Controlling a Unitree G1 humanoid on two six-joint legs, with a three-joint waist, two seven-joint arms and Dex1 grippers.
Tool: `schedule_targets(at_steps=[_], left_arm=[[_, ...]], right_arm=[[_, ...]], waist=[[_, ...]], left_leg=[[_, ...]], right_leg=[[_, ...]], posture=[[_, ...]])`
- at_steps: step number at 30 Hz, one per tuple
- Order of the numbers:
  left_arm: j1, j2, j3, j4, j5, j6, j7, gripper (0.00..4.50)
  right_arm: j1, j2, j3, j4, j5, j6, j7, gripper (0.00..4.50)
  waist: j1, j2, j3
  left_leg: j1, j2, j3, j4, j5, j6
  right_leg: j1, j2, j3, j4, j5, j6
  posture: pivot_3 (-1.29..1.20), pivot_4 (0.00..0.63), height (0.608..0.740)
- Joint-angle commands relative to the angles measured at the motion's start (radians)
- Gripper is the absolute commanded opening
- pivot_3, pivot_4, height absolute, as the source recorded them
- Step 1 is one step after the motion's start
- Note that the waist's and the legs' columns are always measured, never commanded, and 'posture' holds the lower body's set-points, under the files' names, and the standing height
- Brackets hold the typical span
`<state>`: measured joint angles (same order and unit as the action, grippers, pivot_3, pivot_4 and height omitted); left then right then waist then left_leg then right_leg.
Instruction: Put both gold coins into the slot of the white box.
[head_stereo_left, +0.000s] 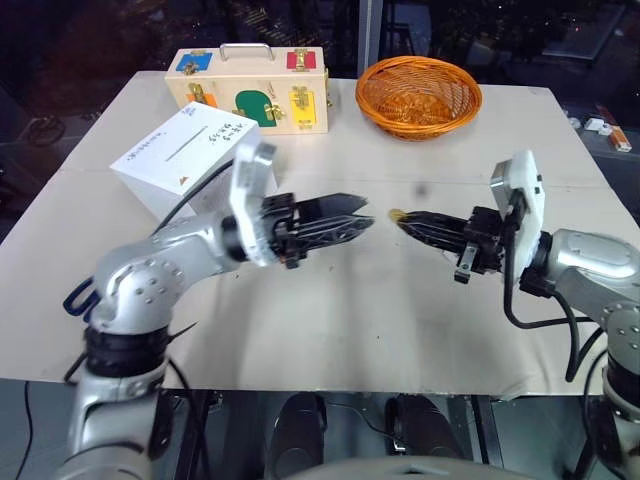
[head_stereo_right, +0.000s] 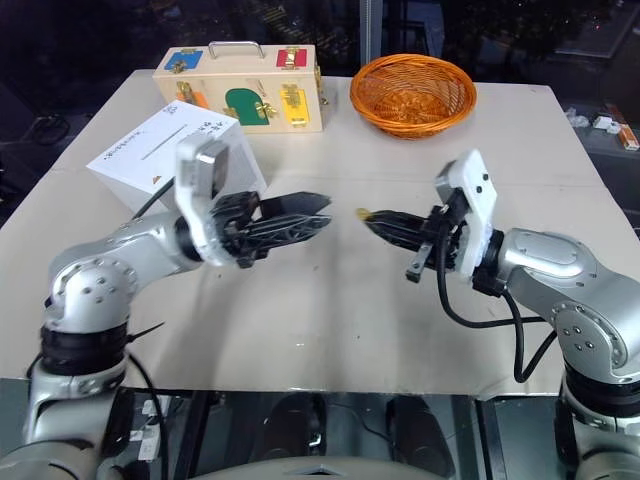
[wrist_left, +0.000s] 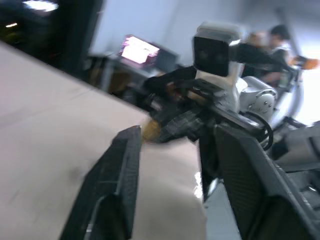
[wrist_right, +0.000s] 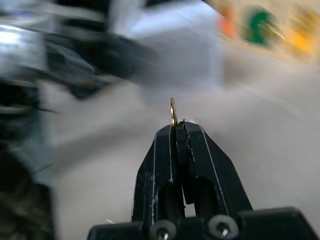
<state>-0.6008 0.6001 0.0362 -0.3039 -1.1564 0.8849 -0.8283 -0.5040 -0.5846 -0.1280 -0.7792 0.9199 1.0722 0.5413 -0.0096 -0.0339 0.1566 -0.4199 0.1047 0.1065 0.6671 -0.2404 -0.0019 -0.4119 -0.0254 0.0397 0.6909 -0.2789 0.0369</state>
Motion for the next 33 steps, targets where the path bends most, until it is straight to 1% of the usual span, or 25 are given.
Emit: schedule_targets(at_steps=[1,9,14,22,23,24,25,26,33], left_arm=[[-0.026,-0.004,-0.012,0.011,0.034,-0.01,-0.052,1.59],[-0.048,-0.012,-0.013,0.028,0.07,-0.005,-0.109,1.59],[-0.046,0.01,-0.007,0.038,0.085,-0.002,-0.149,1.59],[-0.049,0.007,-0.008,0.036,0.087,0.005,-0.173,1.59],[-0.049,0.007,-0.008,0.035,0.087,0.007,-0.175,1.07],[-0.049,0.01,-0.012,0.034,0.087,0.01,-0.185,0.78],[-0.048,0.012,-0.016,0.032,0.087,0.012,-0.194,0.26],[-0.048,0.013,-0.018,0.031,0.087,0.014,-0.2,0.06],[-0.035,0.008,-0.01,0.017,0.079,0.032,-0.219,0.06]], right_arm=[[-0.017,-0.022,-0.021,-0.024,0.071,0.017,-0.04,0.0],[-0.047,-0.049,-0.016,-0.026,0.174,0.009,-0.122,0.0],[-0.039,-0.084,-0.034,-0.019,0.229,-0.001,-0.15,0.0],[-0.052,-0.115,-0.018,-0.007,0.285,-0.024,-0.173,0.0],[-0.053,-0.119,-0.018,-0.007,0.293,-0.026,-0.175,0.0],[-0.056,-0.121,-0.016,-0.005,0.302,-0.028,-0.178,0.0],[-0.06,-0.123,-0.013,-0.003,0.309,-0.031,-0.18,0.0],[-0.062,-0.125,-0.01,-0.001,0.315,-0.034,-0.183,0.0],[-0.082,-0.127,0.015,0.008,0.358,-0.044,-0.201,0.0]], waist=[[-0.004,0.0,0.0],[-0.004,0.001,0.0],[-0.004,0.001,0.0],[-0.004,0.001,0.0],[-0.004,0.001,0.0],[-0.004,0.001,0.0],[-0.004,0.001,0.0],[-0.005,0.0,0.001],[-0.004,0.0,0.001]], left_leg=[[0.0,0.0,0.0,0.0,0.0,0.0],[-0.001,0.0,-0.002,0.0,0.0,0.0],[-0.002,0.0,-0.002,0.0,0.0,0.0],[-0.003,0.0,-0.002,0.0,0.0,0.0],[-0.003,0.0,-0.003,0.0,0.0,0.0],[-0.003,0.0,-0.003,0.0,0.0,0.0],[-0.003,0.0,-0.003,0.0,0.0,0.0],[-0.003,0.0,-0.003,0.0,0.0,0.0],[-0.003,0.0,-0.003,0.0,0.0,0.0]], right_leg=[[0.0,0.0,0.0,0.0,0.0,0.0],[-0.001,0.001,0.0,-0.001,0.0,0.0],[-0.001,0.001,-0.001,-0.001,0.0,0.0],[-0.001,0.001,-0.001,-0.001,0.0,0.0],[-0.001,0.001,-0.001,-0.001,0.0,0.0],[-0.001,0.001,-0.001,-0.001,0.0,0.0],[-0.001,0.001,-0.001,-0.001,0.0,0.0],[-0.001,0.001,-0.001,-0.001,0.0,0.0],[-0.001,0.0,-0.002,-0.002,0.0,0.0]], posture=[[0.0,0.15,0.726],[0.0,0.15,0.726],[0.0,0.15,0.726],[0.0,0.15,0.726],[0.0,0.15,0.726],[0.0,0.15,0.726],[0.0,0.15,0.726],[0.0,0.15,0.726],[0.0,0.15,0.726]])
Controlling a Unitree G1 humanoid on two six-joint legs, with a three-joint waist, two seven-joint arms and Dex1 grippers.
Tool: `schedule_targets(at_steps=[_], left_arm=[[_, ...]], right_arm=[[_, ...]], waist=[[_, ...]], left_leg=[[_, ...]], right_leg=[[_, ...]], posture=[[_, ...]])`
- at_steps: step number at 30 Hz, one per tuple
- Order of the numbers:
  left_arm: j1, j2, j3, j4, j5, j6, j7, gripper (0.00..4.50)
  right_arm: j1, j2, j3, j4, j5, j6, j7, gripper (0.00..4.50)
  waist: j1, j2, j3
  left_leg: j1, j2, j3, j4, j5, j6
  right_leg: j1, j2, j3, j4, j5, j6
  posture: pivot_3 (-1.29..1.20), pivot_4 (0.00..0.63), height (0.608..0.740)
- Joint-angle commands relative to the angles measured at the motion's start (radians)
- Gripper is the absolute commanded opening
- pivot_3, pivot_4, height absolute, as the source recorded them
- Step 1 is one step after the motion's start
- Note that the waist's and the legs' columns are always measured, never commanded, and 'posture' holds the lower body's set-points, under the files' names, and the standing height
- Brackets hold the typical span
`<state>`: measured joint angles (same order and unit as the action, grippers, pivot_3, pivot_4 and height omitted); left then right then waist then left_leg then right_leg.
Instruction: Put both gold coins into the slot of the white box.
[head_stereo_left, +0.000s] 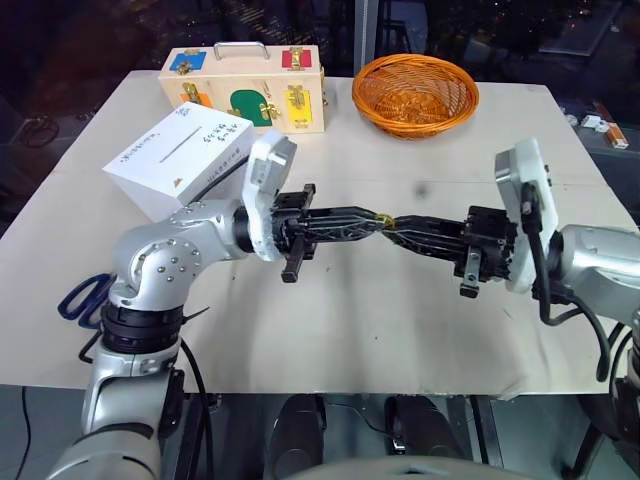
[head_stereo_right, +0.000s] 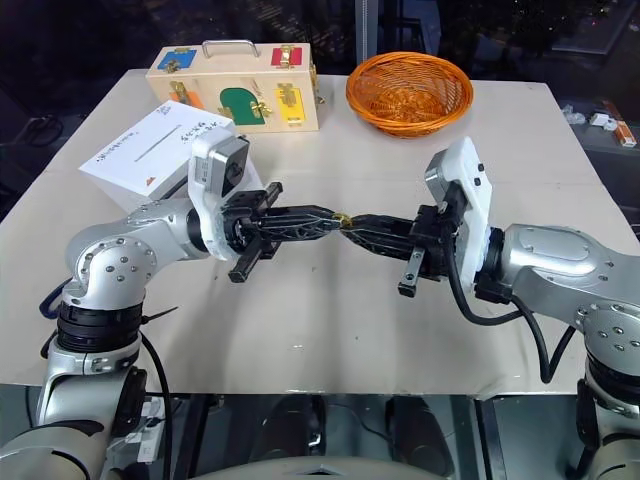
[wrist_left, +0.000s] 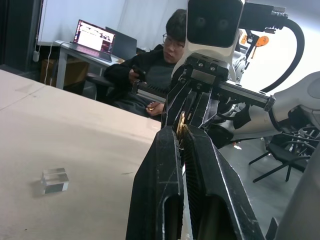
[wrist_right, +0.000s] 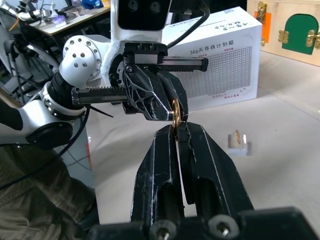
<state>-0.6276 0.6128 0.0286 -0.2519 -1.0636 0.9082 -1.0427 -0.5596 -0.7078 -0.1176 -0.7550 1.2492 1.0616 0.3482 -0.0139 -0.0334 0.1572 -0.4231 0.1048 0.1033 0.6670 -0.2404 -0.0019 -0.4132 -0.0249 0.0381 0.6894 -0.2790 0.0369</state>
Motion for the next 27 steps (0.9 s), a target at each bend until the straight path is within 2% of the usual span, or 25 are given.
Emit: schedule_targets(at_steps=[1,3,5,6,8,10,14,20,23,27], left_arm=[[-0.008,-0.006,0.001,-0.034,-0.015,0.011,-0.004,0.06],[-0.009,-0.007,0.008,-0.03,-0.017,0.014,0.0,0.06],[-0.014,-0.006,0.035,-0.015,-0.033,0.026,0.02,0.0],[-0.016,-0.002,0.052,-0.008,-0.042,0.033,0.031,0.0],[-0.017,0.007,0.083,0.002,-0.059,0.045,0.05,0.0],[-0.03,0.035,0.168,0.04,-0.108,0.074,0.129,0.0],[-0.068,0.082,0.309,0.114,-0.139,0.09,0.294,0.0],[-0.177,0.229,0.362,0.274,0.072,0.043,0.477,0.0],[-0.282,0.374,0.303,0.443,0.134,0.176,0.458,0.0],[-0.386,0.472,0.221,0.637,0.221,0.23,0.353,0.0]], right_arm=[[-0.028,-0.004,0.007,-0.016,0.033,-0.035,-0.01,0.0],[-0.031,-0.006,0.014,-0.015,0.029,-0.037,-0.01,0.0],[-0.032,0.002,0.008,0.003,0.043,-0.046,-0.012,0.66],[-0.03,0.002,0.004,0.009,0.048,-0.051,-0.01,0.83],[-0.026,-0.006,0.001,0.01,0.033,-0.062,-0.004,1.79],[0.003,-0.041,-0.018,0.014,-0.033,-0.079,0.02,2.18],[0.022,-0.074,-0.013,-0.005,-0.144,-0.154,0.061,3.7],[-0.014,-0.043,0.024,-0.005,-0.218,-0.234,0.087,3.7],[-0.02,-0.024,0.046,0.016,-0.267,-0.274,0.116,3.7],[-0.029,-0.008,0.083,0.043,-0.337,-0.321,0.167,3.7]], waist=[[0.0,0.0,0.0],[0.0,0.0,0.0],[0.0,0.0,0.0],[0.0,0.0,0.0],[0.0,0.0,0.0],[0.0,0.0,0.0],[-0.001,0.0,0.0],[0.001,0.0,0.0],[0.001,-0.001,0.001],[0.006,0.0,0.002]], left_leg=[[0.0,0.0,0.0,0.0,0.0,0.0],[-0.001,0.0,-0.001,0.0,0.0,0.0],[-0.001,0.0,-0.001,0.0,0.0,0.0],[-0.001,0.0,-0.001,0.0,0.0,0.0],[-0.001,0.0,-0.001,0.0,0.0,0.0],[-0.002,0.0,-0.002,0.0,0.0,0.0],[-0.005,0.0,-0.006,0.001,0.0,0.0],[-0.008,0.0,-0.008,0.002,0.0,0.0],[-0.009,0.0,-0.009,0.001,0.0,-0.001],[-0.01,0.0,-0.008,-0.001,0.0,-0.001]], right_leg=[[0.0,0.0,0.0,0.0,0.0,0.0],[0.0,0.0,-0.001,-0.001,0.0,0.0],[0.0,0.0,-0.001,-0.001,0.0,0.0],[0.0,0.0,-0.001,-0.001,0.0,0.0],[0.0,0.0,-0.001,-0.001,0.0,0.0],[0.0,0.0,-0.002,-0.001,0.0,0.0],[-0.001,0.0,-0.006,-0.002,0.0,0.0],[-0.001,-0.001,-0.009,-0.004,0.0,0.0],[-0.001,0.0,-0.011,-0.006,0.0,0.0],[-0.001,-0.001,-0.012,-0.009,0.0,0.0]], posture=[[0.0,0.15,0.726],[0.0,0.15,0.726],[0.0,0.15,0.726],[0.0,0.15,0.726],[0.0,0.15,0.726],[0.0,0.15,0.726],[0.0,0.15,0.726],[0.0,0.15,0.726],[0.0,0.15,0.726],[0.0,0.15,0.726]])
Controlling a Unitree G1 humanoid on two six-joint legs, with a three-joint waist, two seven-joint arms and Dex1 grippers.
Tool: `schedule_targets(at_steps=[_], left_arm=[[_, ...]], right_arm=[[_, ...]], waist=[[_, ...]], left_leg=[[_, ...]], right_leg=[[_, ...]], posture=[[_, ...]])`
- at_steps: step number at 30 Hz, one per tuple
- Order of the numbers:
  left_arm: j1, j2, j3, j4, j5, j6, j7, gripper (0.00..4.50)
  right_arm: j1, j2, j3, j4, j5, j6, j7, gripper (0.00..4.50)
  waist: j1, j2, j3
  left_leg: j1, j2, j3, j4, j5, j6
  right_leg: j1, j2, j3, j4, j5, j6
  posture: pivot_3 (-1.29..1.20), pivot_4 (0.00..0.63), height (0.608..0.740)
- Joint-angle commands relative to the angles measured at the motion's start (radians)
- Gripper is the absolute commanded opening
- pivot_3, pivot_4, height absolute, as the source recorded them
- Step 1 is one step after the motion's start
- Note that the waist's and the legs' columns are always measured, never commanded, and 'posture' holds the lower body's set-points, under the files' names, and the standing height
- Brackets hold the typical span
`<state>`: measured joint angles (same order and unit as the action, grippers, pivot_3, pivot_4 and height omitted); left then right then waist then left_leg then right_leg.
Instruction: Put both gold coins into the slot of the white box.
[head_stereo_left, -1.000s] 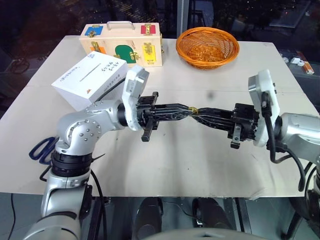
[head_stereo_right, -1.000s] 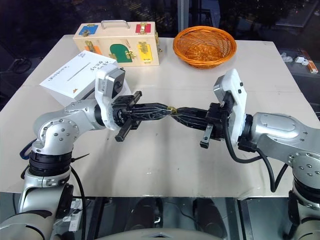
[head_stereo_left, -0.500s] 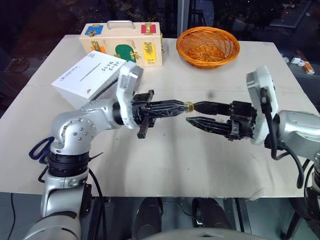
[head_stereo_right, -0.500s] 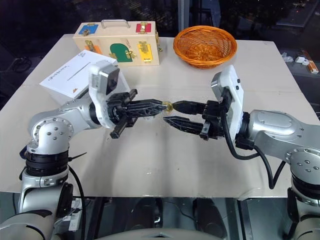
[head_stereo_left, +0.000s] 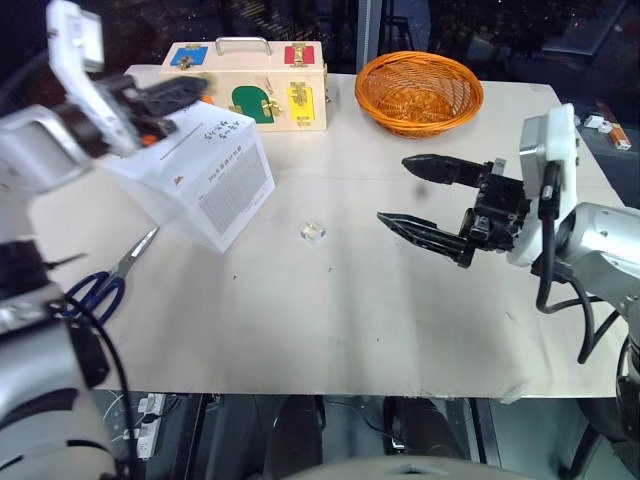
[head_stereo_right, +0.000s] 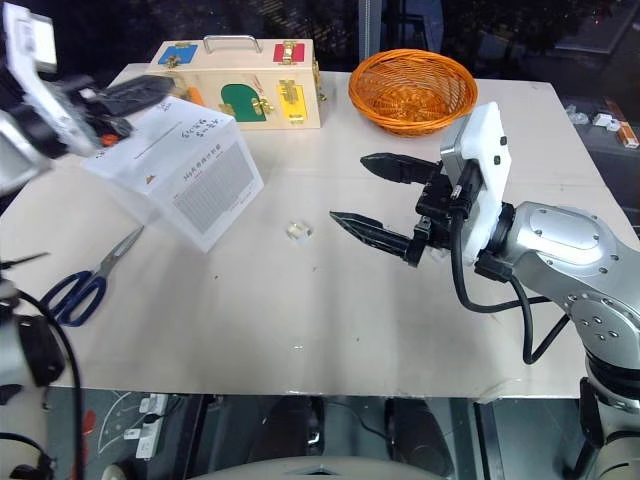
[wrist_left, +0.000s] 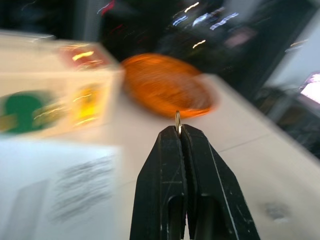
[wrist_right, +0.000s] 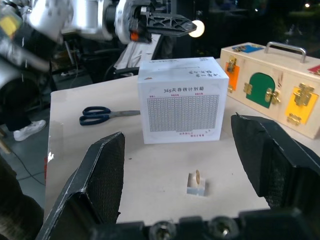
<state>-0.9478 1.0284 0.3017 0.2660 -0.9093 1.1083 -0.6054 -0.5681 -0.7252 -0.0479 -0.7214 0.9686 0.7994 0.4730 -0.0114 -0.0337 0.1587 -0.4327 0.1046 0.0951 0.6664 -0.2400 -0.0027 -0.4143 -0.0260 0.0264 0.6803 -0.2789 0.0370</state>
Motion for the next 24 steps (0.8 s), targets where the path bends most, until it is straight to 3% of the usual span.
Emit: schedule_targets(at_steps=[1,6,13,24], left_arm=[[-0.077,0.07,-0.072,0.14,0.092,0.026,-0.107,0.0],[-0.08,0.126,-0.202,0.222,0.241,-0.059,-0.279,0.0],[-0.158,0.1,-0.319,0.351,0.425,-0.164,-0.392,0.0],[-0.193,0.055,-0.366,0.391,0.565,-0.24,-0.525,0.0]], right_arm=[[-0.017,0.008,0.014,0.015,-0.068,-0.07,0.06,3.7],[-0.021,0.026,0.006,0.03,-0.082,-0.106,0.107,3.7],[-0.004,0.032,-0.004,0.014,-0.082,-0.108,0.11,3.7],[0.034,0.038,-0.002,-0.021,-0.084,-0.1,0.074,3.7]], waist=[[0.006,0.0,0.0],[0.007,0.0,0.001],[0.009,-0.001,0.001],[0.01,-0.001,0.001]], left_leg=[[0.0,0.0,0.0,0.0,0.0,0.0],[-0.001,0.0,0.0,0.0,0.0,0.0],[-0.001,0.0,0.0,0.0,0.0,0.0],[-0.001,0.0,0.0,0.001,0.0,0.0]], right_leg=[[0.0,-0.001,0.0,0.0,0.0,0.0],[0.0,-0.001,-0.002,-0.001,0.0,0.0],[0.0,-0.001,-0.002,0.0,0.0,0.0],[0.0,-0.001,-0.002,0.0,0.0,0.0]], posture=[[0.0,0.15,0.726],[0.0,0.15,0.726],[0.0,0.15,0.726],[0.0,0.15,0.726]])
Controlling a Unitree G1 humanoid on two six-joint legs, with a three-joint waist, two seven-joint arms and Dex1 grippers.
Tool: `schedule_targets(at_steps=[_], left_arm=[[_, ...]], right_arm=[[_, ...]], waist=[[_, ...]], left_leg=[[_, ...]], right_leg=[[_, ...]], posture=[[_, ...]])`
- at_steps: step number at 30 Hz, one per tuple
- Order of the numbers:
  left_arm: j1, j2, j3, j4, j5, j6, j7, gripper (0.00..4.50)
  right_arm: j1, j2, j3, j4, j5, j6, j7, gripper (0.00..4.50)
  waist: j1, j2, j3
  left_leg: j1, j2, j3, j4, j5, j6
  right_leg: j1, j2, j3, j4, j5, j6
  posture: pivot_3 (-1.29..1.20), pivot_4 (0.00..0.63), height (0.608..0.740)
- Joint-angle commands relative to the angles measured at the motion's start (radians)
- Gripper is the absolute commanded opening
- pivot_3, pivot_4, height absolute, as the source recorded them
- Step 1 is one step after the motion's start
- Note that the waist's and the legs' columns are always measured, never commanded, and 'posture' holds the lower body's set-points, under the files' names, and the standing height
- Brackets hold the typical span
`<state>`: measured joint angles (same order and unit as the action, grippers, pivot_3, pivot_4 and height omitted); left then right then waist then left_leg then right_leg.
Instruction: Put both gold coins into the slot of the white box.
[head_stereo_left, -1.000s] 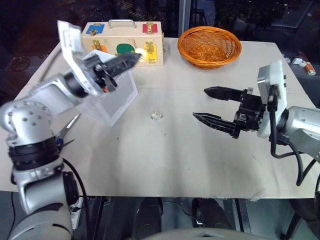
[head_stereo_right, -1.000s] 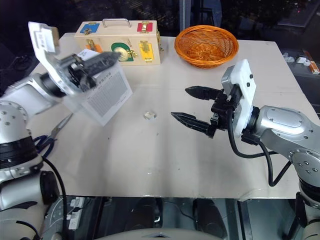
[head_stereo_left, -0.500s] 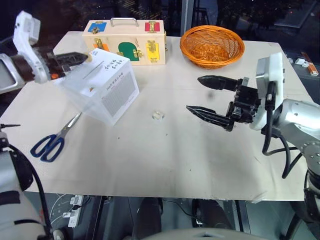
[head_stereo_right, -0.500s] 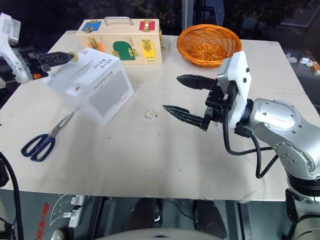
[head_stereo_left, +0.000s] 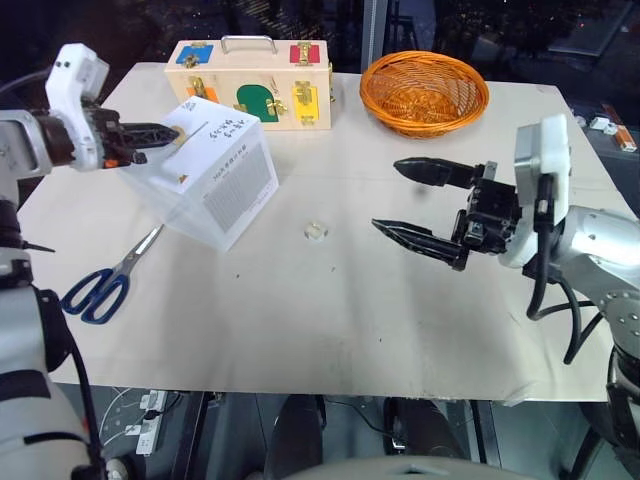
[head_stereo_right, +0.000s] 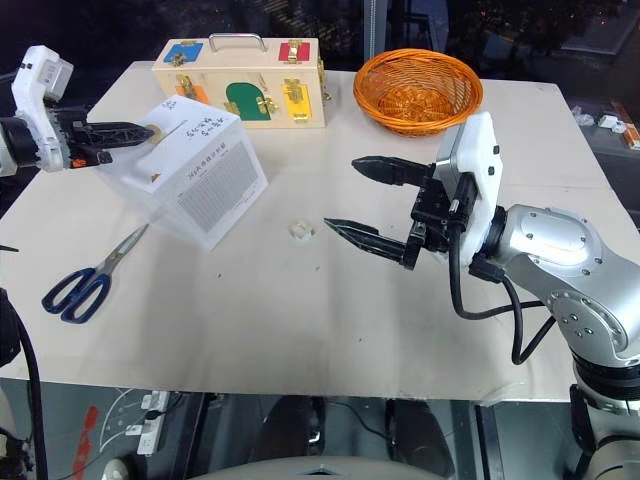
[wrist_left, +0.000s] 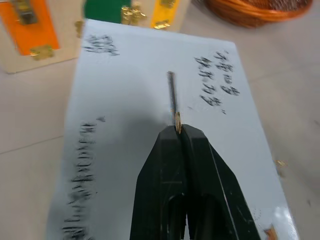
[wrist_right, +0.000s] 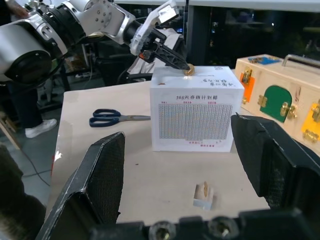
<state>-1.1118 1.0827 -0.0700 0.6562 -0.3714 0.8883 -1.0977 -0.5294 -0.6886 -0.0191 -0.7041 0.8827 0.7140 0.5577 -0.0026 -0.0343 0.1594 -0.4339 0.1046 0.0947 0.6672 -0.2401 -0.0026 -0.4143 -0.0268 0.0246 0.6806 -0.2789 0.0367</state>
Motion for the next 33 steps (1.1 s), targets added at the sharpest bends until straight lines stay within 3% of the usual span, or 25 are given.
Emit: schedule_targets(at_steps=[1,11,14,18,21,24,28,32,33], left_arm=[[-0.033,-0.004,0.007,0.007,0.035,-0.02,-0.036,0.0],[-0.048,-0.046,0.038,0.028,0.11,-0.12,-0.031,0.0],[-0.042,-0.047,0.081,0.003,0.097,-0.119,-0.017,0.93],[-0.016,-0.032,0.141,-0.059,0.075,-0.096,0.003,2.6],[0.103,-0.002,0.235,-0.262,-0.003,-0.042,-0.013,2.6],[0.267,-0.054,0.402,-0.538,-0.167,-0.018,-0.042,2.6],[0.536,-0.084,0.544,-0.872,-0.364,0.085,-0.086,2.6],[0.762,-0.118,0.625,-1.054,-0.387,0.037,-0.057,2.6],[0.805,-0.123,0.641,-1.083,-0.393,0.029,-0.049,2.69]], right_arm=[[-0.003,0.001,-0.03,-0.038,0.001,-0.015,-0.01,3.7],[-0.005,0.01,-0.017,-0.028,-0.013,-0.022,0.002,3.7],[-0.013,0.026,0.001,-0.018,-0.02,-0.017,-0.001,3.75],[-0.022,0.058,0.047,0.009,-0.059,-0.003,-0.023,3.75],[-0.033,0.116,0.141,0.074,-0.14,0.013,-0.059,3.75],[-0.042,0.179,0.239,0.16,-0.239,-0.009,-0.064,3.75],[-0.109,0.336,0.373,0.422,-0.395,-0.01,-0.13,3.75],[-0.186,0.46,0.431,0.645,-0.509,-0.066,-0.127,3.75],[-0.198,0.482,0.431,0.684,-0.525,-0.076,-0.122,3.49]], waist=[[0.002,0.0,0.0],[0.011,0.0,0.0],[0.013,0.0,0.0],[0.012,0.0,0.0],[-0.003,0.0,0.0],[-0.01,0.0,0.0],[-0.029,0.0,0.0],[-0.038,-0.001,0.0],[-0.039,0.0,0.0]], left_leg=[[0.0,0.0,0.0,0.0,0.0,0.0],[0.0,0.0,0.0,0.002,0.0,0.0],[0.0,0.0,0.0,0.002,0.0,0.0],[0.0,0.0,0.0,0.002,0.0,0.0],[0.0,0.0,0.0,0.002,0.0,0.0],[0.0,0.001,0.0,0.003,0.001,-0.002],[0.002,0.001,0.002,0.003,0.002,-0.004],[0.002,0.001,0.001,0.004,0.003,-0.005],[0.003,0.001,0.002,0.004,0.003,-0.005]], right_leg=[[0.0,0.0,0.0,0.0,0.0,0.0],[0.0,0.0,0.0,0.003,0.0,0.0],[0.0,0.0,0.0,0.004,0.0,0.0],[0.0,0.0,0.0,0.003,0.0,0.0],[0.0,0.0,0.0,0.004,0.0,0.0],[-0.001,-0.001,0.001,0.006,0.0,0.0],[-0.001,-0.001,0.003,0.009,0.0,0.0],[-0.004,0.0,0.003,0.015,0.0,0.0],[-0.004,0.0,0.003,0.015,0.0,0.0]], posture=[[0.0,0.15,0.726],[0.0,0.15,0.726],[0.0,0.15,0.726],[0.0,0.15,0.726],[0.0,0.15,0.726],[0.0,0.15,0.726],[0.0,0.15,0.726],[0.0,0.15,0.726],[0.0,0.15,0.726]])
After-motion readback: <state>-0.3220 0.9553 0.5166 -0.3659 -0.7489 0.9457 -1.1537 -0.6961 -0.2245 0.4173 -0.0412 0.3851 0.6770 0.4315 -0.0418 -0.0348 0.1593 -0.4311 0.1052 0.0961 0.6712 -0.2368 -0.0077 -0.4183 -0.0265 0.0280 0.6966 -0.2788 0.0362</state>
